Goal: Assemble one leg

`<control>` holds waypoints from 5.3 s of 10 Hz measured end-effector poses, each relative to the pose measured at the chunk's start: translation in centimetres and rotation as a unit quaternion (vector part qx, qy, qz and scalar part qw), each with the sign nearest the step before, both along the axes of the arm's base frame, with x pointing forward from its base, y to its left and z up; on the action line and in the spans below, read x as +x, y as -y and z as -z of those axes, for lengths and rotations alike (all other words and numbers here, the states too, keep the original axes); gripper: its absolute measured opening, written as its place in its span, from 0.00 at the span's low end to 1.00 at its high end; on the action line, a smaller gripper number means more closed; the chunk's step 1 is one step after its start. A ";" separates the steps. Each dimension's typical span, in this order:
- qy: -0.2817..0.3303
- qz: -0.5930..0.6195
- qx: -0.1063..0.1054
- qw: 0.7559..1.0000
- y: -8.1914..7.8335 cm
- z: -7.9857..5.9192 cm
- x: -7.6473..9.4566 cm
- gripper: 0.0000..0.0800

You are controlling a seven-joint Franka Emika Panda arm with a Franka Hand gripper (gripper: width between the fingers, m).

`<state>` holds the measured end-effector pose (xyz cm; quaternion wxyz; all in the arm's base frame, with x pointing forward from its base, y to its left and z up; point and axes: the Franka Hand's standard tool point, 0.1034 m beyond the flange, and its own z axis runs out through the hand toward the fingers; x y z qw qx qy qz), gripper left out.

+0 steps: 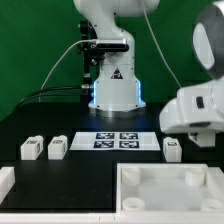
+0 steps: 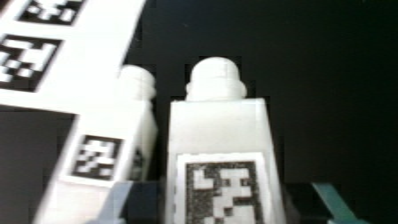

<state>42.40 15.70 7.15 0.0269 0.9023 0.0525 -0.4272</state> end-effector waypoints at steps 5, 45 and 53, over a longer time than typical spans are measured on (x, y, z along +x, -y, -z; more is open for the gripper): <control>0.262 0.008 0.035 0.964 1.4 -5.9 4.4 0.36; 0.660 0.037 0.082 0.745 4.1 -0.1 19.9 0.65; 0.660 0.034 0.082 0.746 4.1 -0.1 19.9 0.81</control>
Offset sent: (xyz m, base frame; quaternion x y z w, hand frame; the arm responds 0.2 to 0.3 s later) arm 0.0000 0.0000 0.0000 0.0000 0.2667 0.0000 0.9638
